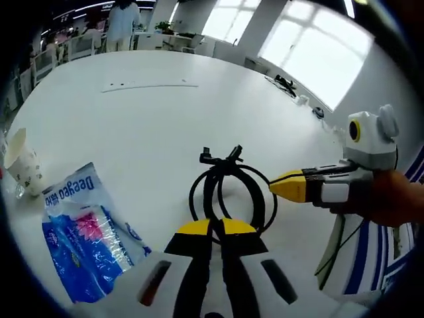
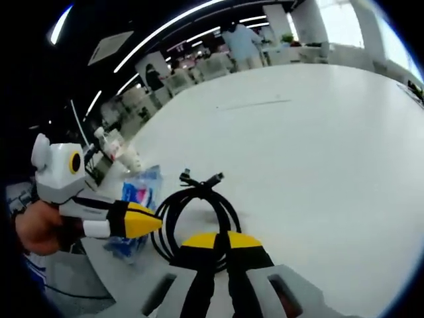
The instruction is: Arrange the tabletop items into an orderly group along one side of the table until the central work area is clear of visible clutter.
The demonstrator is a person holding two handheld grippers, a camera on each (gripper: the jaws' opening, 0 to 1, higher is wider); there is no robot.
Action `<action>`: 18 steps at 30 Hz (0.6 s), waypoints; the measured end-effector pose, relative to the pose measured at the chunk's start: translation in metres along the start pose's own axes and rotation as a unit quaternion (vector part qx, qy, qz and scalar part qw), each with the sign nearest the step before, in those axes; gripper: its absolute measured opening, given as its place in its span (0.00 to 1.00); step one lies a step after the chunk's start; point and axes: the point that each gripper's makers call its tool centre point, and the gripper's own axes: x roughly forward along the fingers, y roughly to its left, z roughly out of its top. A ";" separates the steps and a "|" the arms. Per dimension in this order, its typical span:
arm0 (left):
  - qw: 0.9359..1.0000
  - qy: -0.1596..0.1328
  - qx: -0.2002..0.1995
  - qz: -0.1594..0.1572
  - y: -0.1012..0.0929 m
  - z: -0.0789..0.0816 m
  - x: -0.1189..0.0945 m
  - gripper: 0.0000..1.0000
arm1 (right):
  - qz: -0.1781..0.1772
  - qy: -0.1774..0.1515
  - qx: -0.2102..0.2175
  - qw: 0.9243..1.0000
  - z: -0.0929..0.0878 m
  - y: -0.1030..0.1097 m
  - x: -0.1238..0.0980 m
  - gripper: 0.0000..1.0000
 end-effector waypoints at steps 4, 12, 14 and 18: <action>1.000 0.001 -0.004 0.003 0.004 0.004 0.004 0.00 | 0.003 0.003 0.000 1.000 0.008 -0.007 0.008 0.00; 1.000 0.004 -0.026 0.008 0.011 0.006 0.014 0.00 | 0.010 0.009 -0.007 1.000 0.014 -0.011 0.011 0.00; 1.000 0.007 -0.030 0.008 0.012 0.005 0.016 0.01 | 0.011 0.011 -0.004 1.000 0.015 -0.014 0.015 0.00; 0.999 0.012 -0.034 0.009 0.013 0.002 0.018 0.01 | 0.011 0.013 0.001 1.000 0.012 -0.021 0.019 0.00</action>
